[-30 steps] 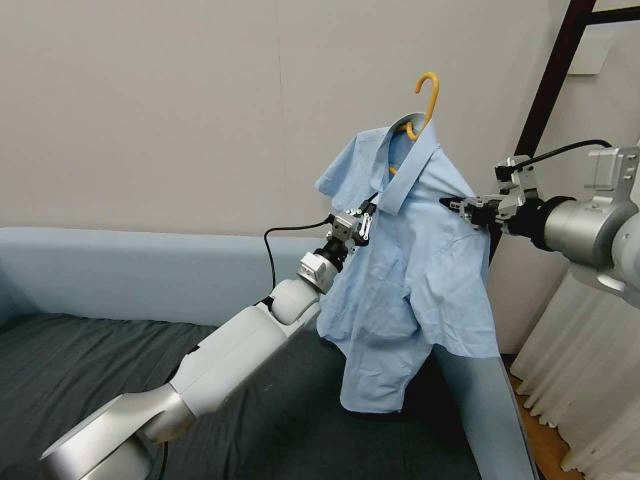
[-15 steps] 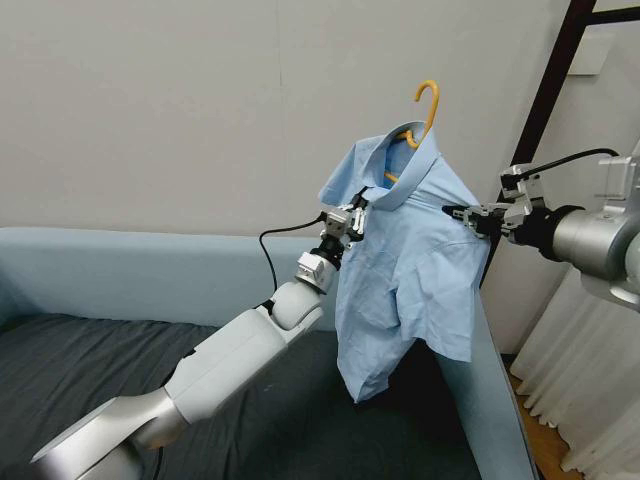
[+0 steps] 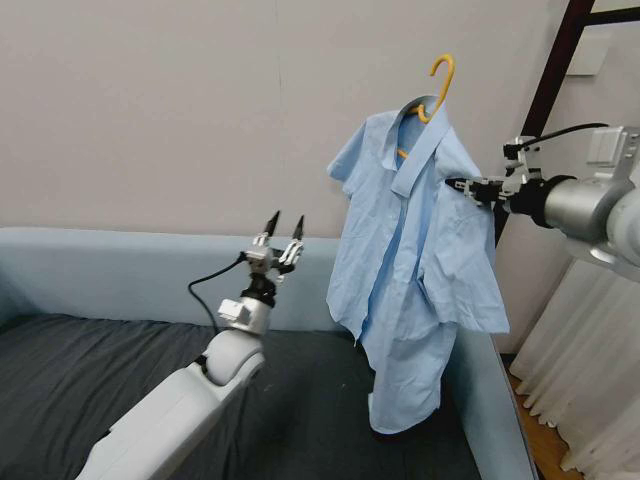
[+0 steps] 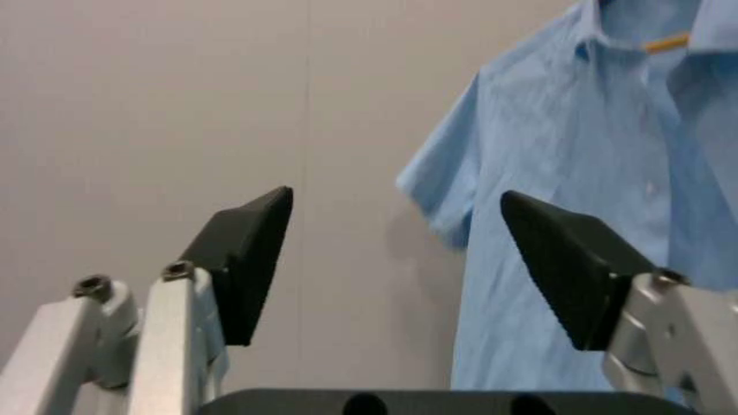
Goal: Pick up the clothes from the sofa and hang them on the clothes hanger.
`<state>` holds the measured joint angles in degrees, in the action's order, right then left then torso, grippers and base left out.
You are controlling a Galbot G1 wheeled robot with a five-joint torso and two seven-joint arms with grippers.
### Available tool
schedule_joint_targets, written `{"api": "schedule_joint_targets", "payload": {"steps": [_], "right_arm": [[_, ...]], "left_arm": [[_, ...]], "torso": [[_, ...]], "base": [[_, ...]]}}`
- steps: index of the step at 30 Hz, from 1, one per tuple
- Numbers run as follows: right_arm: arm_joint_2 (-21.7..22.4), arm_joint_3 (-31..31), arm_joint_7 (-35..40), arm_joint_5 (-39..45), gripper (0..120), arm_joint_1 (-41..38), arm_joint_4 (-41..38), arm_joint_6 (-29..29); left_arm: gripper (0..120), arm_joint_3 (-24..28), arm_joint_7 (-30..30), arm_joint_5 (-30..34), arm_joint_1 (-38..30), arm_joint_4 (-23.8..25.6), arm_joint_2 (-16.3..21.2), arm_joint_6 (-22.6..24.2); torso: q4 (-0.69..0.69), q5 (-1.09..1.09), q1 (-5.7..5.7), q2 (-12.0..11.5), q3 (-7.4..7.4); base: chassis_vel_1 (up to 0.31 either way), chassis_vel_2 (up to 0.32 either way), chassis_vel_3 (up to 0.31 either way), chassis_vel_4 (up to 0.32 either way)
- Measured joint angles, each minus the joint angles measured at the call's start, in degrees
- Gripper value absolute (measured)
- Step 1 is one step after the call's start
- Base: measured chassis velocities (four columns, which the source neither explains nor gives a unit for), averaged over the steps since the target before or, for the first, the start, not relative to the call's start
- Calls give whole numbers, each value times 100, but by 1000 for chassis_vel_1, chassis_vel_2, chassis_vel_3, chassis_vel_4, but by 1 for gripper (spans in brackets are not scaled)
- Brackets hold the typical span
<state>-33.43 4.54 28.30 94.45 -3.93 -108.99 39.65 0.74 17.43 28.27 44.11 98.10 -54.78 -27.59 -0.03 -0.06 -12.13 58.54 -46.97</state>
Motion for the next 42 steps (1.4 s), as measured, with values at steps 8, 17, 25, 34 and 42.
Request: {"api": "schedule_joint_targets", "payload": {"steps": [8, 17, 25, 34, 42], "right_arm": [[-406, 995, 1251, 235, 2, -1614, 496, 201], [-624, 2014, 3546, 1698, 2, -3382, 480, 213], [-684, 2588, 4647, 2470, 2, -4354, 492, 60], [-534, 3159, 5277, 2772, 2, -4708, 473, 1], [-503, 3470, 5496, 2756, 2, -4646, 733, 6]], "left_arm": [[99, -626, 120, -61, 981, 445, 92, -94], [100, -991, 295, -220, 1443, 846, -13, -115], [100, -1441, 370, -229, 1856, 1135, 95, -197], [100, -1841, 438, -125, 2143, 1476, 344, -198], [100, -2384, 450, -119, 2777, 1801, 353, -306]], "torso": [[-4, 1, 0, 0, 0], [-4, 2, 0, 0, 1], [-3, 1, 0, 1, 2], [-3, 3, 0, 1, 2], [1, 4, 0, 1, 0]], "base": [[0, 0, 0, 0], [0, 0, 0, 0], [0, 0, 0, 0], [0, 0, 0, 0], [0, 0, 0, 0]]}}
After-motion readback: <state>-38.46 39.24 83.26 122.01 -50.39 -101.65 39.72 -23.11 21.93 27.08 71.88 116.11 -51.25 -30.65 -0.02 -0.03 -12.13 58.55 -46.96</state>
